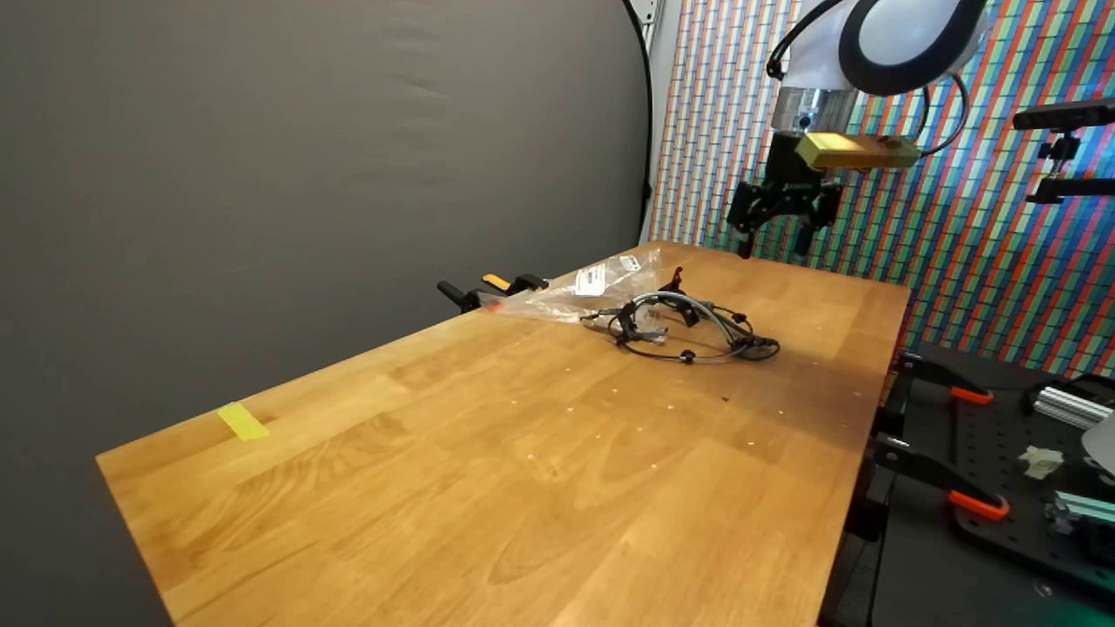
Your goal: Remove the object from the plastic bag
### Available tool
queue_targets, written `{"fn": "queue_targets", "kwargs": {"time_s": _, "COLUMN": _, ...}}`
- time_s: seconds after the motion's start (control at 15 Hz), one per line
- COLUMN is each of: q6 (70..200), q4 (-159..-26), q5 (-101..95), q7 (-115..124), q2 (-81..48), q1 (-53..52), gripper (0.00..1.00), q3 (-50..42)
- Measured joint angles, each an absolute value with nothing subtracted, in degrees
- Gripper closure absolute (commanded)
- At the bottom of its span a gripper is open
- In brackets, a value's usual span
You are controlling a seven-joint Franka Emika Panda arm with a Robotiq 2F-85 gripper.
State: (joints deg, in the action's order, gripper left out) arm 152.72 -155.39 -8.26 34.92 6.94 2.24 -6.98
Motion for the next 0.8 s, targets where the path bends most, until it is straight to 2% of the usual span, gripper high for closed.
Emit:
{"fn": "queue_targets", "kwargs": {"time_s": 0.47, "q6": 128.56, "q4": -148.56, "q5": 6.05, "q7": 27.76, "q2": 15.42, "q1": 1.54, "gripper": 0.0, "q3": -2.58}}
{"fn": "queue_targets", "kwargs": {"time_s": 0.8, "q6": 120.5, "q4": -142.96, "q5": 8.18, "q7": 23.75, "q2": 15.36, "q1": 1.55, "gripper": 0.0, "q3": -2.54}}
